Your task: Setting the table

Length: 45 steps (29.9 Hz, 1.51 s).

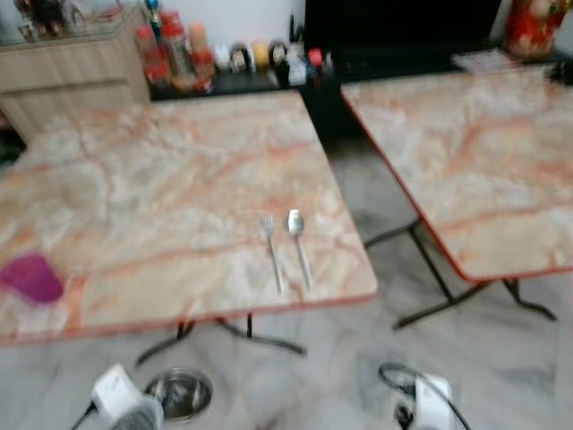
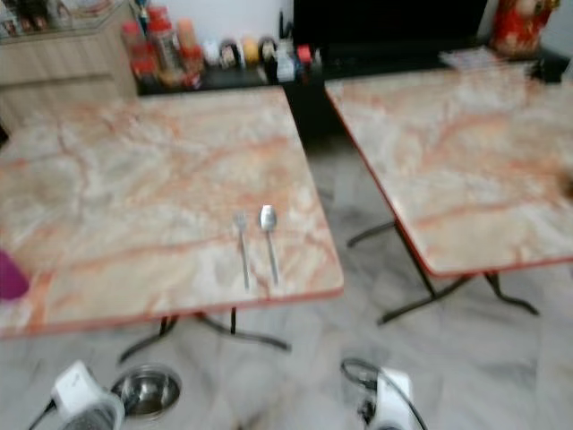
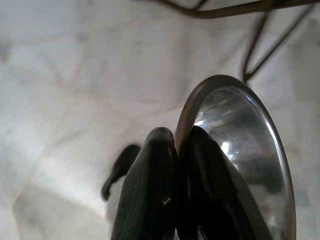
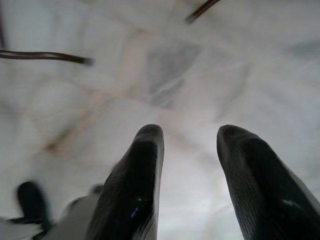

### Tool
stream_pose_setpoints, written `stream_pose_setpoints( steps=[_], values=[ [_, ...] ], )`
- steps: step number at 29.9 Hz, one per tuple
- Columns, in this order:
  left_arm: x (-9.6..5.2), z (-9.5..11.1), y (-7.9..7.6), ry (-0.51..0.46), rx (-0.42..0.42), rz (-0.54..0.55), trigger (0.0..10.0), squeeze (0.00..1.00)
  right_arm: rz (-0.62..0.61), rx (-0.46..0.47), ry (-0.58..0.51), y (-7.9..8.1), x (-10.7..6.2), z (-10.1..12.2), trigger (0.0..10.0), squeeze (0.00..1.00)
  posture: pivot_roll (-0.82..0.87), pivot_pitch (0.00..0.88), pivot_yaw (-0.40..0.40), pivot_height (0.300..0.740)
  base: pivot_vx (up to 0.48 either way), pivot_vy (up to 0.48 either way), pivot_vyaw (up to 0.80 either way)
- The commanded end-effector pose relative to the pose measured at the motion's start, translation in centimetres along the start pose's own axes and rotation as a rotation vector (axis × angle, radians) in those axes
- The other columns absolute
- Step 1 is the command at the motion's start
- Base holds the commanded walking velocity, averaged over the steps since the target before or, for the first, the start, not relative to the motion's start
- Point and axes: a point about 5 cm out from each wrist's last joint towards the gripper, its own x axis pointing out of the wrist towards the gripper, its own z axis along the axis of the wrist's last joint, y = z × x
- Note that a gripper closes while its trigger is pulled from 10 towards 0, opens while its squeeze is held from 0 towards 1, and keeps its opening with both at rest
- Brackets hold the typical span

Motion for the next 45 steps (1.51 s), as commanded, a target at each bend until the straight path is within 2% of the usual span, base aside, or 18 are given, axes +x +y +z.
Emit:
stream_pose_setpoints(
  steps=[1,7,9,20,26,30,45],
  values=[
    [-0.1,-0.2,1.3,0.006,0.008,0.044,10.0,0.0,0.013,0.028,-0.011,0.8,0.1,0.7,10.0,0.0,0.0,0.0,0.016,0.74,0.0,-0.401,0.0],
    [-0.1,-0.4,1.3,0.009,0.014,0.044,10.0,0.0,0.015,-0.003,-0.01,0.9,0.1,0.7,10.0,0.0,0.0,0.0,0.013,0.74,0.0,-0.398,0.0],
    [-0.1,-0.4,1.2,0.008,0.015,0.042,10.0,0.0,-0.024,-0.048,0.003,0.6,0.1,0.5,10.0,0.0,0.0,0.0,0.012,0.74,0.0,-0.398,0.0],
    [-0.1,-0.4,0.9,0.005,0.016,0.033,10.0,0.0,-0.046,-0.038,-0.009,0.0,0.2,0.8,10.0,0.0,-0.01,0.0,0.004,0.74,0.0,-0.399,0.0],
    [-0.1,-0.5,0.8,0.008,0.014,0.031,10.0,0.0,-0.073,-0.079,-0.018,-0.3,0.2,1.0,10.0,0.0,0.0,0.0,-0.004,0.74,0.0,-0.398,0.32],
    [-0.1,-0.5,0.8,0.005,0.014,0.028,10.0,0.0,-0.062,-0.042,-0.018,-0.2,0.3,1.1,10.0,0.0,0.0,0.0,-0.005,0.74,0.0,-0.398,0.48],
    [-0.1,-0.5,0.1,0.008,0.036,0.003,10.0,0.0,-0.065,-0.019,-0.02,-0.3,0.3,1.2,10.0,0.0,-0.02,0.0,0.001,0.74,0.0,-0.399,0.0]
  ],
)
